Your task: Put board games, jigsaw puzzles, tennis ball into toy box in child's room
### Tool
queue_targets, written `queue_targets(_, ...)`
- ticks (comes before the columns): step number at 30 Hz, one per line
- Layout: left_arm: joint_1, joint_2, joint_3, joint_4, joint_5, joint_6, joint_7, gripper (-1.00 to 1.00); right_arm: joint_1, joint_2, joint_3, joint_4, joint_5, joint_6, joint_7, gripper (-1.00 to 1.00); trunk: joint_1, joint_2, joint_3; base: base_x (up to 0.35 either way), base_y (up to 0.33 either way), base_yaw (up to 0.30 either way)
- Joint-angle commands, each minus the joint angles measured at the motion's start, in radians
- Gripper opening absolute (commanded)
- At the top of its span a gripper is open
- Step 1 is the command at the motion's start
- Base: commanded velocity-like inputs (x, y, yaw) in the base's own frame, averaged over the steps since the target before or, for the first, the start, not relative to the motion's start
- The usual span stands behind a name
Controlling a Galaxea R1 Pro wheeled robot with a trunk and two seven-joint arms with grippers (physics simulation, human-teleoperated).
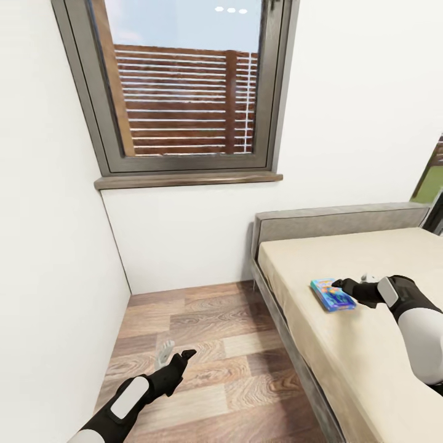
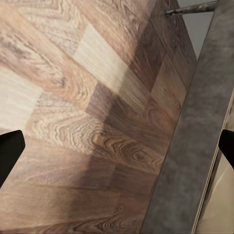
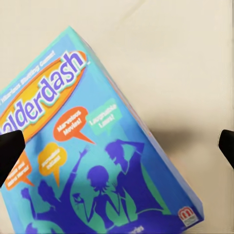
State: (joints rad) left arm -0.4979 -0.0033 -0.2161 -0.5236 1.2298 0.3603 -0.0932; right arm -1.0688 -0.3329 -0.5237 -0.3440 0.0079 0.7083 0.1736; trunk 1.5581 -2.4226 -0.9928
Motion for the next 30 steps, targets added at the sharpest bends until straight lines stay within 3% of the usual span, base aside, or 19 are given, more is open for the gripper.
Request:
queue_targets(1,-0.001,0.000,-0.001,0.001,0.004,0.002,-0.002,1.00,0.000,-0.001,-0.005,-0.001,0.001,0.005,0.003,1.00,0.000,0.000,-0.001,-0.023,-0.006,0.000)
queue_targets(17,-0.001,0.000,-0.001,0.001,0.004,0.002,-0.002,1.00,0.000,-0.002,-0.005,-0.001,0.001,0.006,0.006,1.00,0.000,0.000,-0.001,-0.009,-0.002,0.000)
queue_targets(30,-0.001,0.000,-0.002,0.001,0.004,0.002,-0.002,1.00,0.000,-0.002,-0.003,-0.001,0.004,0.006,0.082,1.00,0.000,0.000,-0.001,-0.001,0.000,0.037)
